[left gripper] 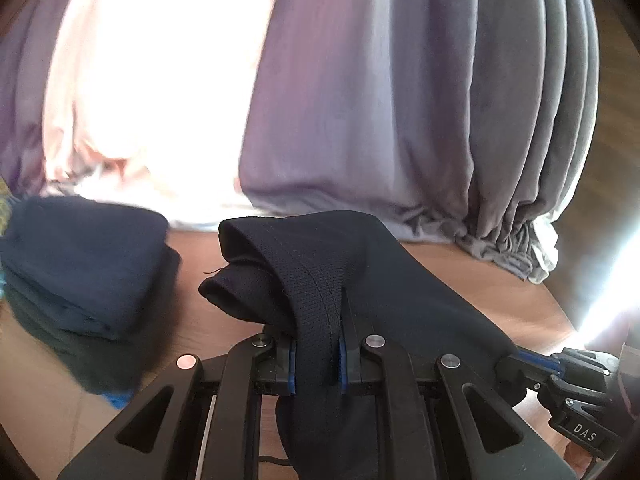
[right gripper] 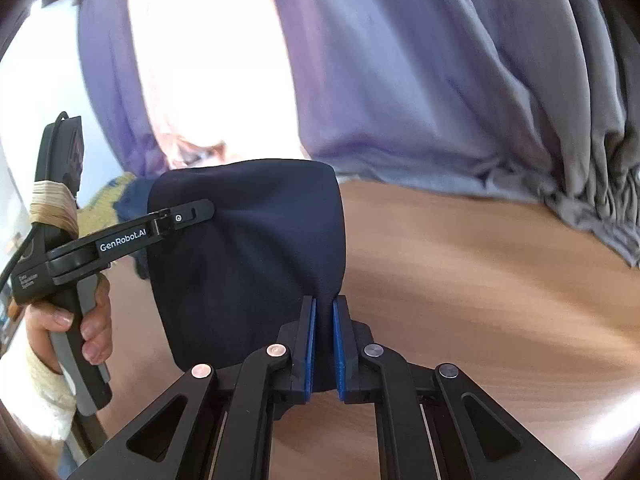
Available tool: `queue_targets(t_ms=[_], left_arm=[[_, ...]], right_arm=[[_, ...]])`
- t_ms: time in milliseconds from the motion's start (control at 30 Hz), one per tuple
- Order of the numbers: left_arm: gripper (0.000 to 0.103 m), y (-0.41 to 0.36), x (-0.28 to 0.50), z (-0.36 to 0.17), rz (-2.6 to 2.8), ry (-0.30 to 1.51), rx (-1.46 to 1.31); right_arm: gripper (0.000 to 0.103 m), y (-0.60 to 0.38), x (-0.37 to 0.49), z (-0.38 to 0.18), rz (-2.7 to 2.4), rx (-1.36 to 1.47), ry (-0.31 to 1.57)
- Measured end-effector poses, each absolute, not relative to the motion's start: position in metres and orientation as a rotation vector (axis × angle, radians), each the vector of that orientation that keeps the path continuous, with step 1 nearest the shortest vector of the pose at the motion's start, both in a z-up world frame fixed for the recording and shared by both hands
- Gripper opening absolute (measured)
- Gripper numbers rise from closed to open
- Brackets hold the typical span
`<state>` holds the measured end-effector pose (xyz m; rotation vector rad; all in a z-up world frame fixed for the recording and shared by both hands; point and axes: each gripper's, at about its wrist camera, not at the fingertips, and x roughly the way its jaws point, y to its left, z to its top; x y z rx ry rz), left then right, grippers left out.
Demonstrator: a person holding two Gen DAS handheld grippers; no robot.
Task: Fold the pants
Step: 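Lift the folded shorts with both tools and carry them toward the clothes stack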
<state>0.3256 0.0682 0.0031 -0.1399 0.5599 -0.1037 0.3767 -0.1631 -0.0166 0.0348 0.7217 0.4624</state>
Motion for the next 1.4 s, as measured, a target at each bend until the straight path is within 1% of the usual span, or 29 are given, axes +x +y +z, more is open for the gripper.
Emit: queue_targets(t_ms=[267,400,667,1000,1400], left_arm=[[0.015,0.093,0.277,0.041,-0.014,0.486,-0.146],[0.015,0.112,0.260,0.051,0.009,0.460,-0.133],[0.015,0.171,0.240,0.065,-0.026,0.414,-0.114],[0.015,0.262,0.253,0.079,-0.141,0.424,-0.050],[0.015,0.333,0.298,0.101,-0.222,0.461,0.055]], right_arm=[[0.009,-0.151,0.353,0.017,0.559,0.021,0.623],[0.009,-0.134,0.346,0.027,0.602,0.015,0.588],[0.009,-0.082,0.333,0.038,0.609,0.008,0.547],[0.009,0.011,0.327,0.040,0.494,0.059,0.536],[0.009,0.098,0.344,0.040,0.434,0.076,0.495]])
